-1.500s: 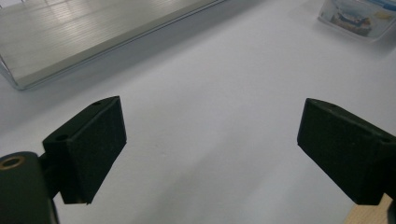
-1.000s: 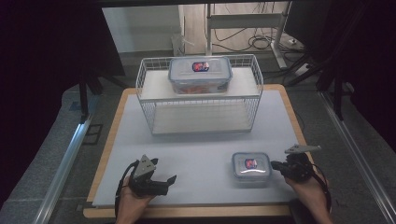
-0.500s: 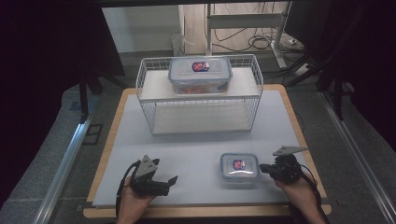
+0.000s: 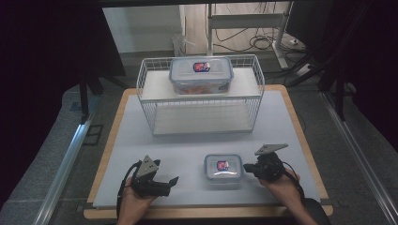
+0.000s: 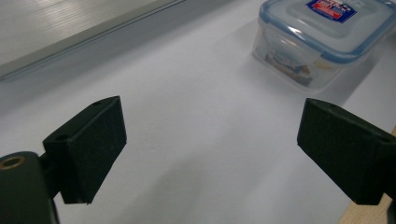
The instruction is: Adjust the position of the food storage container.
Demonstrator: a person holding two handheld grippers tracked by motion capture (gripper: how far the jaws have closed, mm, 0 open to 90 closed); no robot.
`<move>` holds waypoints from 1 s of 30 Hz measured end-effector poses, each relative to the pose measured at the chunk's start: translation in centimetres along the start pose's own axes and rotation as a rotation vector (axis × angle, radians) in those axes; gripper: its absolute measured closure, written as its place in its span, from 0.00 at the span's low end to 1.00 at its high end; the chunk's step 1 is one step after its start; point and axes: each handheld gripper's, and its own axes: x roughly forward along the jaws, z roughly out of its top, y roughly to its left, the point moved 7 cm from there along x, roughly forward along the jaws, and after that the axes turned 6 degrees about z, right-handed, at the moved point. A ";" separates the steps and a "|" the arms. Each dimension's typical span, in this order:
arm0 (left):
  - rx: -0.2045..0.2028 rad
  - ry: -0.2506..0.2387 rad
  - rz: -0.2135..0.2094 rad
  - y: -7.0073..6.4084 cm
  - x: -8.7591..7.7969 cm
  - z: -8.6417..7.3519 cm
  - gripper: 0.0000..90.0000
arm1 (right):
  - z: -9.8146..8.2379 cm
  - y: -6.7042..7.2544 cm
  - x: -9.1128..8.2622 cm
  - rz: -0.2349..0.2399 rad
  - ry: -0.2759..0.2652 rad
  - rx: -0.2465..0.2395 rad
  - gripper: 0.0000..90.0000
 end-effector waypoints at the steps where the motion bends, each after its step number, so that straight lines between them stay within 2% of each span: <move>1: 0.001 0.000 0.001 0.0 0.0 0.0 0.09 | 0.2 0.2 0.2 0.006 0.000 -0.007 0.99; 12: 0.006 0.006 0.000 -0.1 0.1 0.0 0.09 | 1.8 2.1 2.6 0.063 0.003 -0.044 0.99; 15: 0.006 0.006 0.001 -0.1 0.1 0.0 0.09 | 2.1 2.4 3.0 0.064 0.011 -0.062 0.99; 18: 0.003 0.006 0.002 0.0 0.0 -0.1 0.09 | 2.1 2.2 2.9 0.065 0.015 -0.072 0.97; 19: 0.003 0.006 0.002 0.1 0.0 -0.1 0.09 | 2.0 1.9 2.7 0.043 0.016 -0.085 0.97; 22: 0.008 0.010 0.007 0.1 0.1 -0.2 0.09 | 2.1 1.4 2.1 0.015 0.004 -0.100 0.94; 25: 0.011 0.012 0.005 0.2 0.1 -0.2 0.09 | 1.9 1.0 1.5 -0.005 -0.010 -0.124 0.88; 30: 0.007 0.018 -0.005 0.3 0.2 -0.4 0.09 | 1.4 0.3 0.9 -0.015 -0.022 -0.130 0.73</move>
